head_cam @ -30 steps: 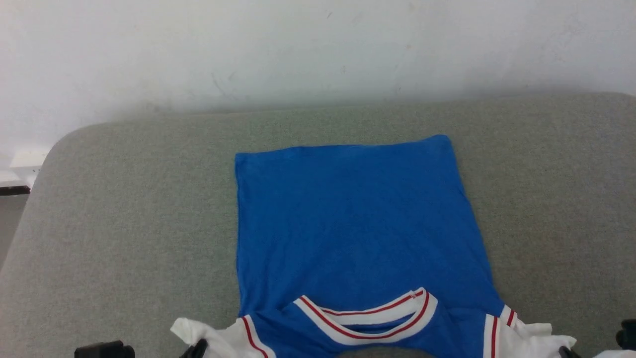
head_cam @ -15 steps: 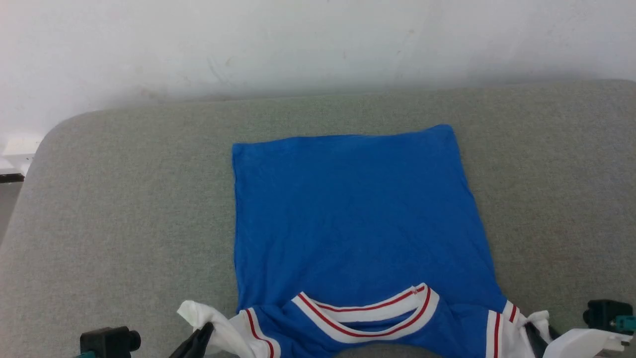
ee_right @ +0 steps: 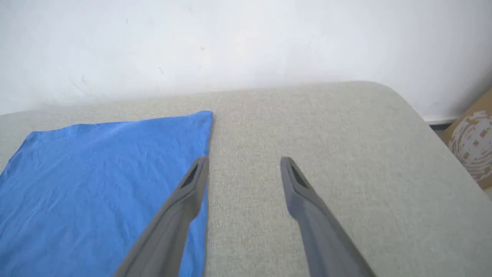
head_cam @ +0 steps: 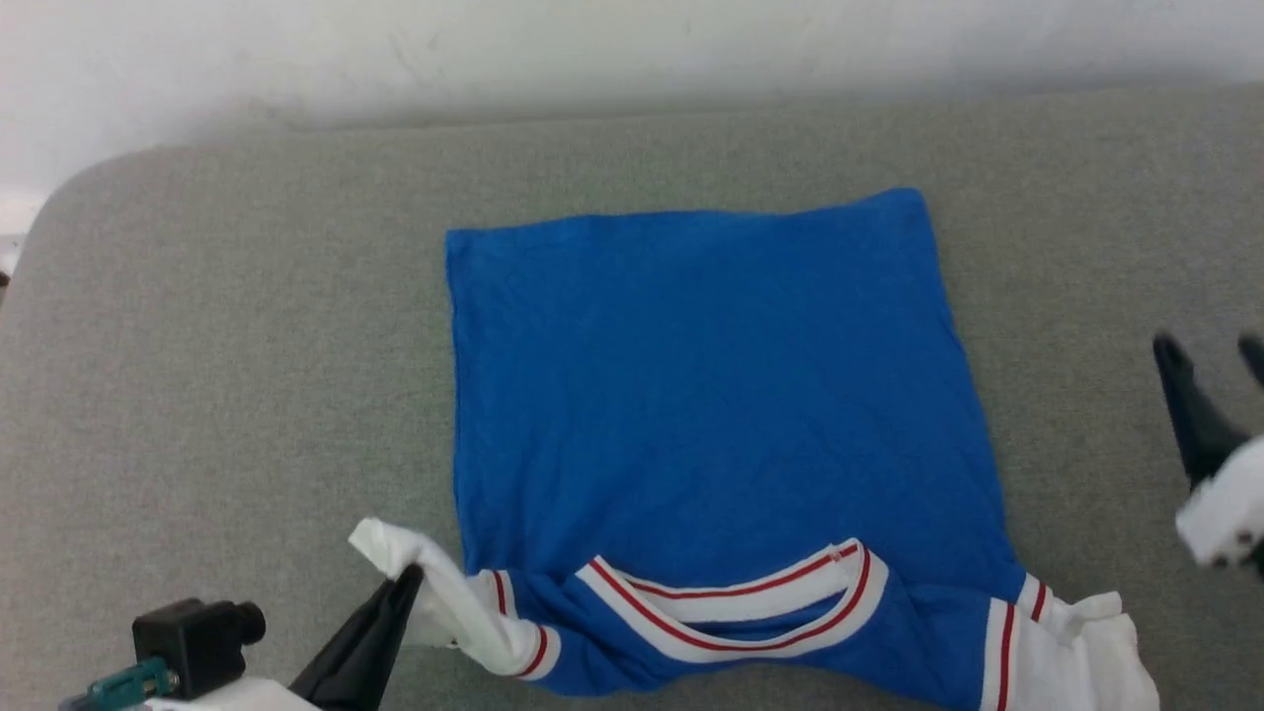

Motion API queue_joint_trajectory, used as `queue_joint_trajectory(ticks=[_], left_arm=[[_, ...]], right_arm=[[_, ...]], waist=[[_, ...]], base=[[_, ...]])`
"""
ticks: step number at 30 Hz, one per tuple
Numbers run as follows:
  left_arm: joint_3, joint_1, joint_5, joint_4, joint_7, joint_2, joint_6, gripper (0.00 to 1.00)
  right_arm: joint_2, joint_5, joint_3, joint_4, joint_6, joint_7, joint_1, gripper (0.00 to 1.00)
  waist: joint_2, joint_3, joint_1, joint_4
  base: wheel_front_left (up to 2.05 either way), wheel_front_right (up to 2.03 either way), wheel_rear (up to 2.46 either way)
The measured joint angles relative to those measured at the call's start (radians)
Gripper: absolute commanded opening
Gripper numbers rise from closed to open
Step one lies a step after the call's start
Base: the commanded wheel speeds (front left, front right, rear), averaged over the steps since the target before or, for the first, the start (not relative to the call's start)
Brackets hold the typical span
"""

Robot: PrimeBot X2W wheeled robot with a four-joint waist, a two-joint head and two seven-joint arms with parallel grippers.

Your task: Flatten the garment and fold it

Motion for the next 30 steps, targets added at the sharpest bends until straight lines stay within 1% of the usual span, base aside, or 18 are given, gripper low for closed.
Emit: queue_joint_trajectory(ticks=[2,4,5,7,10,12,15,19,23,29,30], left_arm=[[-0.001,-0.017,0.001,-0.005,-0.004,0.000,-0.007,0.00],[-0.002,-0.035,0.009,-0.007,-0.006,0.001,-0.011,0.00],[-0.003,-0.044,0.010,-0.008,-0.007,0.002,-0.017,0.00],[-0.006,-0.062,0.015,-0.010,-0.007,0.003,-0.023,0.00],[-0.012,-0.094,0.021,-0.013,-0.008,0.003,-0.034,0.00],[-0.020,-0.114,0.026,-0.014,-0.008,0.003,-0.036,0.00],[-0.040,-0.150,0.030,-0.010,-0.007,0.000,-0.054,0.00],[-0.066,-0.206,0.035,0.006,-0.007,-0.014,-0.080,0.00],[-0.089,-0.246,0.036,0.035,-0.010,-0.029,-0.099,0.00],[-0.111,-0.285,0.042,0.071,-0.019,-0.049,-0.123,0.00],[-0.113,-0.288,0.042,0.076,-0.020,-0.051,-0.123,0.00]], right_arm=[[-0.026,-0.013,0.038,-0.007,0.000,0.046,-0.094,1.00],[-0.017,0.003,0.059,0.023,0.000,0.091,-0.199,1.00],[-0.024,0.009,0.085,0.051,0.000,0.113,-0.251,1.00],[-0.059,-0.006,0.130,0.113,0.000,0.143,-0.348,1.00],[-0.072,-0.017,0.144,0.234,0.000,0.181,-0.487,1.00],[-0.075,-0.048,0.154,0.310,0.000,0.211,-0.565,1.00],[-0.088,-0.100,0.148,0.417,0.000,0.243,-0.662,1.00],[-0.100,-0.160,0.133,0.524,0.000,0.271,-0.734,1.00],[-0.098,-0.202,0.122,0.588,0.000,0.279,-0.764,1.00],[-0.072,-0.257,0.076,0.668,0.000,0.277,-0.775,1.00],[-0.067,-0.259,0.065,0.672,-0.001,0.283,-0.777,0.96]], waist=[[0.0000,0.023,0.0000,0.002],[0.0000,0.046,0.0000,0.005],[0.0000,0.058,0.0000,0.007],[0.0000,0.083,0.0000,0.013],[0.0000,0.123,0.0000,0.025],[0.0000,0.151,0.0001,0.034],[0.0000,0.194,0.0000,0.053],[0.0000,0.249,0.0001,0.090],[0.0000,0.297,0.0000,0.135],[0.0000,0.357,-0.0001,0.198],[0.0000,0.365,-0.0001,0.207]], base=[[0.00,0.00,0.00],[0.00,0.00,0.00],[0.00,0.00,0.00],[0.00,0.00,0.00],[0.00,0.00,0.00],[0.00,0.00,0.00],[0.00,0.00,0.00],[0.00,0.00,0.00],[0.00,0.00,0.00],[0.00,0.00,0.00],[0.00,0.00,0.00]])
